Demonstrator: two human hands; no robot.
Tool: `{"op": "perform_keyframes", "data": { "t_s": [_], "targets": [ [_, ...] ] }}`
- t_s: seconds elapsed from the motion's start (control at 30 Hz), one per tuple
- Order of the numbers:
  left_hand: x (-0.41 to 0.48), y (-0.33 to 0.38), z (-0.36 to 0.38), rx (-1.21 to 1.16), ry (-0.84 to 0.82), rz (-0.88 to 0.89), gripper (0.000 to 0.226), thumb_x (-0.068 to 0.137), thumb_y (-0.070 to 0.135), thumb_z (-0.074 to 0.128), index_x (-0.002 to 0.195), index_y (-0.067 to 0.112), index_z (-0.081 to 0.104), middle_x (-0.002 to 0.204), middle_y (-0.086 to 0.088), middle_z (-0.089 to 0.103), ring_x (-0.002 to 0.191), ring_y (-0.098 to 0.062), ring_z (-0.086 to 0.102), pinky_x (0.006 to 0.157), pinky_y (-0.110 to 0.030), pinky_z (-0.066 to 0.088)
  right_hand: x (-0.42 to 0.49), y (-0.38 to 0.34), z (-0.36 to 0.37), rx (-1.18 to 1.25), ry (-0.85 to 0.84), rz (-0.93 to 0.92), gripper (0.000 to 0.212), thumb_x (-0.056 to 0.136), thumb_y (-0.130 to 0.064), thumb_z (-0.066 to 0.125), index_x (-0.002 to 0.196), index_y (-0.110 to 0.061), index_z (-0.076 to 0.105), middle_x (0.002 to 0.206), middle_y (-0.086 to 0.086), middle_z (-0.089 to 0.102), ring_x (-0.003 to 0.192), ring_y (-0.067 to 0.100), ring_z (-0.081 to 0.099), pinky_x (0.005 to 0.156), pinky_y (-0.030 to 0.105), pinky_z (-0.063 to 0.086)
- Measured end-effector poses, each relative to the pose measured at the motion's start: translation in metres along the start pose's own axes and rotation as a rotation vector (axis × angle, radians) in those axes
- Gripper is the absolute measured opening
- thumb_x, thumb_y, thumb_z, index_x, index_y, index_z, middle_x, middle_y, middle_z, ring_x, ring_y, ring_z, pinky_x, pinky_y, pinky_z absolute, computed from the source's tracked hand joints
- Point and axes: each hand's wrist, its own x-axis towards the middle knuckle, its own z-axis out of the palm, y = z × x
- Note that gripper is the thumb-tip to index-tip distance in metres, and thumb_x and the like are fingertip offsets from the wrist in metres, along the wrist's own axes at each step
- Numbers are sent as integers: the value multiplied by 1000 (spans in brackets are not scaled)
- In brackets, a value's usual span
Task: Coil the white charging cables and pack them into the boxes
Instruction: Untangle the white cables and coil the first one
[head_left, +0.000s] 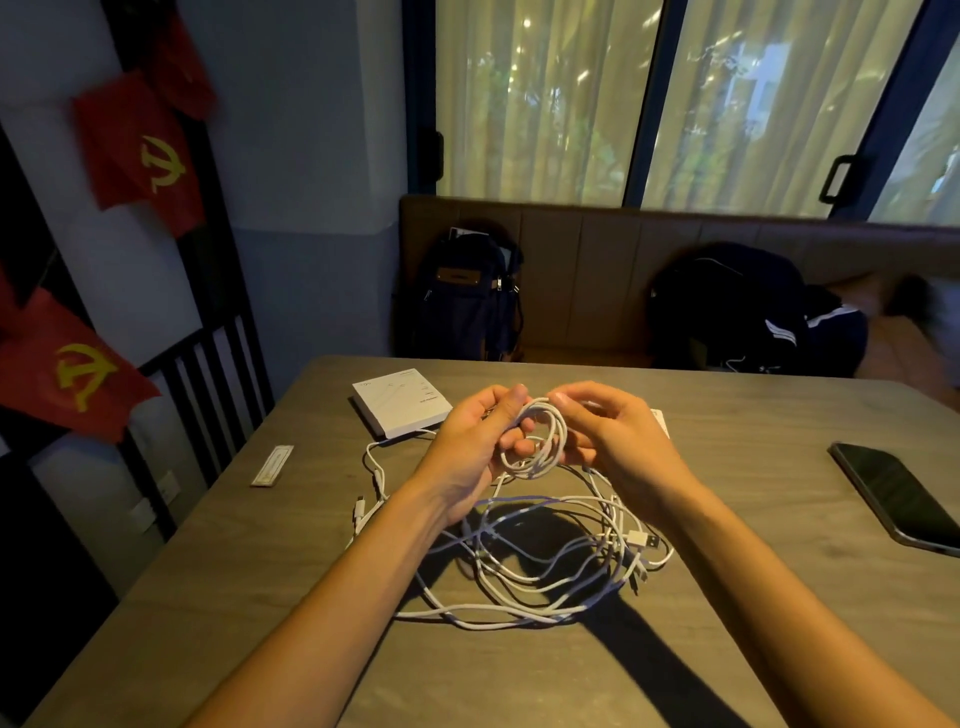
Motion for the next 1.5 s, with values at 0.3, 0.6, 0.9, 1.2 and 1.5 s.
{"op": "perform_keyframes", "data": {
  "t_s": [0.3, 0.6, 0.9, 1.2, 1.5],
  "targets": [
    [-3, -11, 4, 141, 128, 70, 23, 97, 27, 66, 106, 7, 60, 76, -5, 68, 62, -13, 57, 71, -37, 58, -2, 2, 6, -62, 17, 66, 10, 90, -18, 70, 95, -17, 79, 85, 1, 79, 80, 13, 75, 64, 18, 56],
    [-4, -19, 9, 178, 222, 101, 16, 98, 27, 64, 111, 19, 68, 84, -2, 73, 68, -11, 62, 76, -39, 56, 3, 6, 4, -137, 17, 109, 11, 90, -11, 70, 93, -14, 79, 80, -1, 78, 74, 12, 73, 66, 20, 53],
    [-2, -14, 5, 379, 306, 224, 14, 98, 27, 66, 106, 18, 72, 99, -2, 76, 90, -15, 74, 67, -19, 57, 4, -1, 4, 51, -111, 153, 22, 98, -19, 59, 102, -4, 74, 94, 15, 77, 89, 24, 74, 80, 31, 59],
    [1, -15, -3, 547, 327, 285, 11, 96, 32, 68, 100, 28, 77, 92, 12, 75, 90, -3, 69, 78, -32, 58, -1, 9, -3, 16, -184, 95, 53, 86, -5, 73, 131, -25, 54, 104, 7, 77, 107, 23, 71, 93, 36, 55],
    [-6, -14, -1, 588, 245, 262, 17, 97, 23, 67, 110, 24, 78, 98, 6, 75, 64, -6, 68, 62, -16, 52, -3, 33, 7, -434, 54, -236, 35, 95, 3, 58, 114, -26, 56, 105, 0, 70, 89, 10, 71, 68, 25, 61]
  ]
}}
